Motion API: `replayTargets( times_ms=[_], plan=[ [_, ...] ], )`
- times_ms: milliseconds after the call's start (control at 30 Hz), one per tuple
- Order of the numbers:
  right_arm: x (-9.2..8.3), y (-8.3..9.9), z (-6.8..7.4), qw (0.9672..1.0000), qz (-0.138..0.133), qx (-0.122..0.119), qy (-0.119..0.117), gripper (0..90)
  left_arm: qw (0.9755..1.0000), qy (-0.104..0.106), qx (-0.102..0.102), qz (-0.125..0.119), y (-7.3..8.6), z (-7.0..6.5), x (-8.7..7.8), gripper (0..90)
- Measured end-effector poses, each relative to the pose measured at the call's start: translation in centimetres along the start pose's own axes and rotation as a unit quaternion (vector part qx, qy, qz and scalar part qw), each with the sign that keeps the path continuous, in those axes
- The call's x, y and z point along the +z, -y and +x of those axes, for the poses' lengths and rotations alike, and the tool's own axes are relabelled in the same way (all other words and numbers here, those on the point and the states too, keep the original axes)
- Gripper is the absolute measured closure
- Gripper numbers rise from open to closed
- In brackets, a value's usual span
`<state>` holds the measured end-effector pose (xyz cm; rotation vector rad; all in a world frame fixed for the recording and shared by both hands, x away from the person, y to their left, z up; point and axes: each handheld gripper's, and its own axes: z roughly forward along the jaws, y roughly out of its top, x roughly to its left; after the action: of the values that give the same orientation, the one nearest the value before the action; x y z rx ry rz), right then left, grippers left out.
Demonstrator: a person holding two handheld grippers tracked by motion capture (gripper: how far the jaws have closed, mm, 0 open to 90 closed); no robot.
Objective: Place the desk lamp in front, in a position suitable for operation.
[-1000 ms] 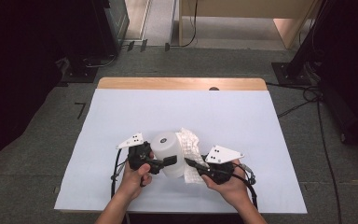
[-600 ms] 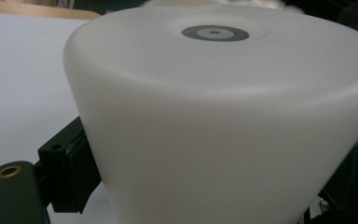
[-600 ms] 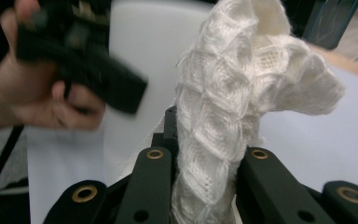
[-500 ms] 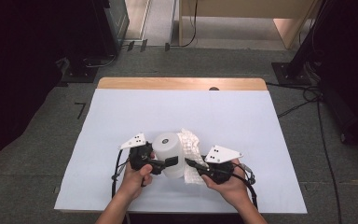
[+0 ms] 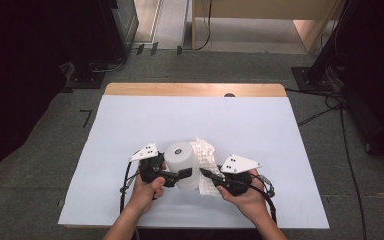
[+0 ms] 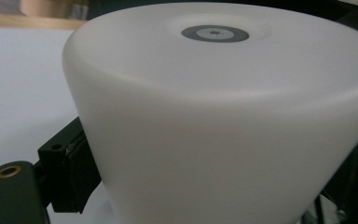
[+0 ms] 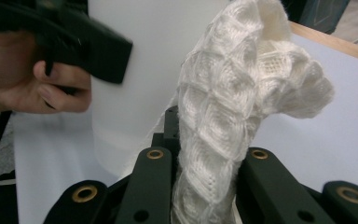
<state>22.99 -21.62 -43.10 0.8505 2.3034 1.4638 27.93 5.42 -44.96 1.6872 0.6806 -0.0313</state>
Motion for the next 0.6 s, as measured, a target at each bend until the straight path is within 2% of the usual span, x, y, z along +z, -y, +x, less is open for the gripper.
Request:
replayTargets(
  times_ms=[33,67,100,133,167,233,300,333,367,467,600],
  plan=[
    [-0.1,0.0,-0.2,1.0,-0.006,0.003,0.001,79.3,0.9992,-0.029,0.027,0.002,0.0,-0.2,0.0,8.1],
    [-0.3,-0.1,-0.4,0.9999,-0.013,0.007,0.006,79.3,0.9933,-0.083,0.08,0.01,0.2,-0.7,0.1,8.1],
    [-0.6,-0.2,-0.7,0.9996,-0.021,0.011,0.013,79.3,0.987,-0.115,0.111,0.019,0.4,-0.9,0.3,8.1],
    [-0.9,-0.3,-0.9,0.9994,-0.025,0.015,0.017,79.3,0.9794,-0.147,0.135,0.031,0.6,-1.0,0.6,8.0],
    [-1.2,-0.3,-1.2,0.9991,-0.03,0.019,0.023,79.3,0.975,-0.163,0.147,0.038,0.9,-0.9,0.9,8.1],
    [-1.6,-0.2,-1.7,0.9983,-0.037,0.027,0.035,79.3,0.9732,-0.168,0.151,0.04,1.3,-0.7,1.1,8.0],
    [-1.9,-0.1,-2.0,0.9975,-0.041,0.036,0.044,79.4,0.9683,-0.182,0.165,0.047,1.7,-0.5,1.4,8.0],
    [-2.0,0.0,-2.2,0.9972,-0.044,0.038,0.048,79.3,0.9671,-0.184,0.168,0.05,1.8,-0.5,1.5,8.0],
    [-2.0,0.0,-2.3,0.997,-0.044,0.04,0.049,79.3,0.9668,-0.185,0.168,0.053,1.9,-0.4,1.5,8.0],
    [-2.0,0.1,-2.3,0.9971,-0.042,0.04,0.049,79.4,0.9683,-0.18,0.16,0.065,2.1,-0.1,1.7,7.9],
    [-2.0,0.2,-2.4,0.9971,-0.042,0.039,0.049,79.3,0.967,-0.188,0.161,0.06,2.2,-0.3,1.6,7.8]
  ],
)
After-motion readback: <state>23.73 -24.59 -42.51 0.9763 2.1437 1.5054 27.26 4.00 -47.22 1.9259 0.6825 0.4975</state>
